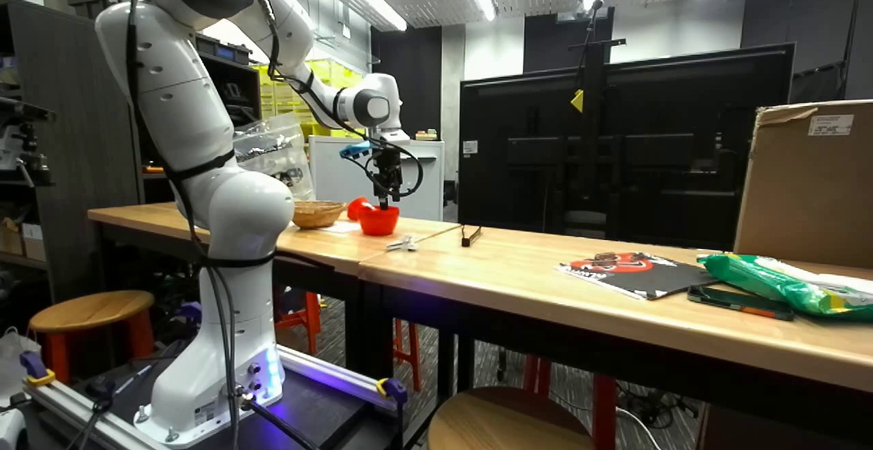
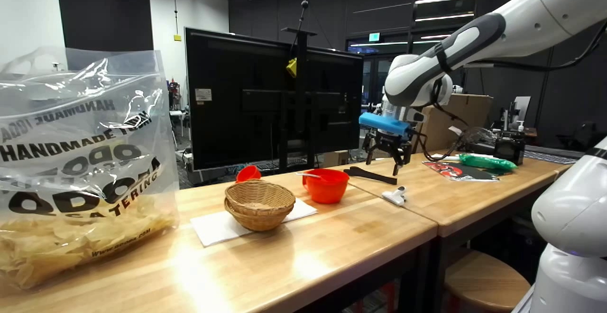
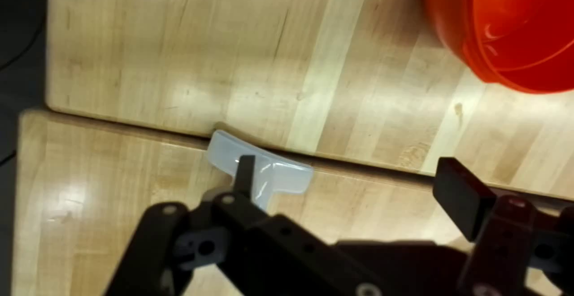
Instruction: Move the white clip to the right
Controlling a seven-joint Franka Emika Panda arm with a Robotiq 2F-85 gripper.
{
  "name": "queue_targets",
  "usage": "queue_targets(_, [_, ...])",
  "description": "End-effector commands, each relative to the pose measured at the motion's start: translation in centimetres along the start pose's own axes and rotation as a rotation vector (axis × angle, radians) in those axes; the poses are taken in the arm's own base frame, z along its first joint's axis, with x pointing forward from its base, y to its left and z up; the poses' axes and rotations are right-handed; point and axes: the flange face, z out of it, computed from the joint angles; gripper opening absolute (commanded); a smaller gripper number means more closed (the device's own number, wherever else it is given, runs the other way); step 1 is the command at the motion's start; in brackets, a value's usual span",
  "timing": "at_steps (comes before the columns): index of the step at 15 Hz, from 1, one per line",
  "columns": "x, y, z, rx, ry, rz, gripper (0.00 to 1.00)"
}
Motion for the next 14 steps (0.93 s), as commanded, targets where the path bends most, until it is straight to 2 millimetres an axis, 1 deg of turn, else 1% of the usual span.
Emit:
queue_targets(1, [-3.8,-0.3,-1.6,0.084,0.097,-0.157,1.0])
queue_targets(4, [-7.0,-0.7,-2.2,0.164,0.155,-0.289,1.0])
queue_targets(5, [-5.6,-1.4,-1.7,0.116,0.117,-0.214,1.0])
queue_targets(7, [-7.0,-1.5,-1.8,0.143,0.13,-0.259,1.0])
queue_targets(14, [-7.0,-1.3,-1.9,0.15,0.134,-0.275,1.0])
